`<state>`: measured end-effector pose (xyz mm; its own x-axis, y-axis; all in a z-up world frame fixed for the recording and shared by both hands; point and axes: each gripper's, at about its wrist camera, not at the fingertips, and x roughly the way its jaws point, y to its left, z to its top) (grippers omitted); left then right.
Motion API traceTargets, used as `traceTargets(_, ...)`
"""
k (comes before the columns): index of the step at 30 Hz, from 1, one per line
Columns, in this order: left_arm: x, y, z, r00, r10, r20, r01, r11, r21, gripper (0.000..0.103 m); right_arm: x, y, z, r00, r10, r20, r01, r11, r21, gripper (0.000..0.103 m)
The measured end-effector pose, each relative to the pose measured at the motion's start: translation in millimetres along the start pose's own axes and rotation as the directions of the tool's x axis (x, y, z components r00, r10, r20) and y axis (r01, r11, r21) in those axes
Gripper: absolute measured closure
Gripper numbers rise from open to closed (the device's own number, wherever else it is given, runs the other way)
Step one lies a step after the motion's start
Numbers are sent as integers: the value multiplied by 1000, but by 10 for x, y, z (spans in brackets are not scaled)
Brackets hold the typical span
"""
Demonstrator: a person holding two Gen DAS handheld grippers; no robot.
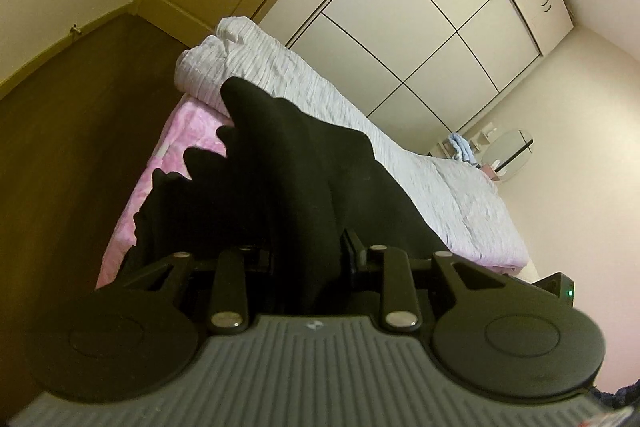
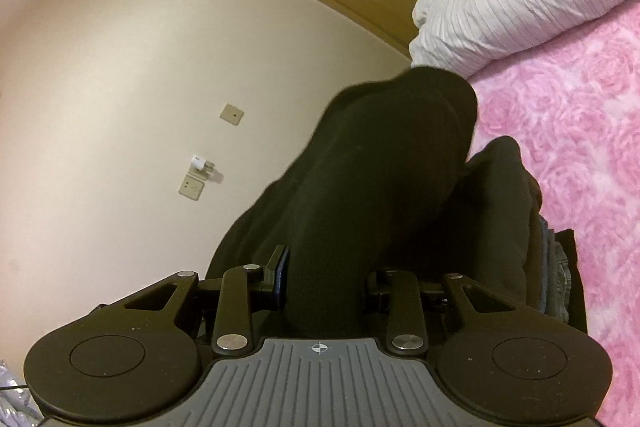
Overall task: Fold clothes
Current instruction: 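Lift the folded jacket with both grippers and carry it toward the clothes stack, then lower the jacket onto the clothes stack and open both grippers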
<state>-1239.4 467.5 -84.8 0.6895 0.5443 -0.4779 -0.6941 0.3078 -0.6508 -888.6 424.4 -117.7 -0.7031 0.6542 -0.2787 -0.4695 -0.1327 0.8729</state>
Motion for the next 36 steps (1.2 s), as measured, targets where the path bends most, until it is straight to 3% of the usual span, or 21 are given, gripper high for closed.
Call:
traceTargets(3, 149, 182, -96, 999, 29, -43, -30, 999, -38, 77, -3, -24, -52, 999, -28, -20, 28, 1000, 13, 70)
traceTargets(6, 451, 496, -316, 984, 86, -158, -104, 989, -109, 74, 139, -362, -180, 982, -149, -119, 163, 980, 116, 66)
traceTargets(9, 475, 564, -314, 983, 90, -159, -109, 988, -113, 72, 231, -595, -311, 968, -202, -147, 222, 966, 135, 62)
traceTargets(15, 481, 589, -265, 982, 107, -153, -121, 989, -84, 72, 249, -407, -221, 956, -214, -198, 227, 973, 43, 52)
traceTargets(20, 562, 604, -341, 979, 139, -147, -150, 987, -66, 73, 154, -333, -296, 952, -230, -201, 230, 973, -24, 53)
traceTargets(22, 528, 646, -373, 976, 155, -154, -167, 984, -70, 72, 284, -363, -315, 939, -260, -225, 255, 966, -51, 53)
traceTargets(28, 278, 422, -285, 960, 242, -137, -243, 970, 14, 70, 290, -120, -261, 914, -301, -274, 272, 952, -138, 52)
traceTargets(33, -126, 7, -319, 935, 353, -35, -346, 931, 119, 80, -186, 29, -267, 908, -368, -201, 316, 916, -248, 52)
traceTargets(36, -271, -306, -441, 958, 284, -39, -271, 943, 195, 87, -396, 278, -337, 911, -396, -115, 317, 851, -418, 52)
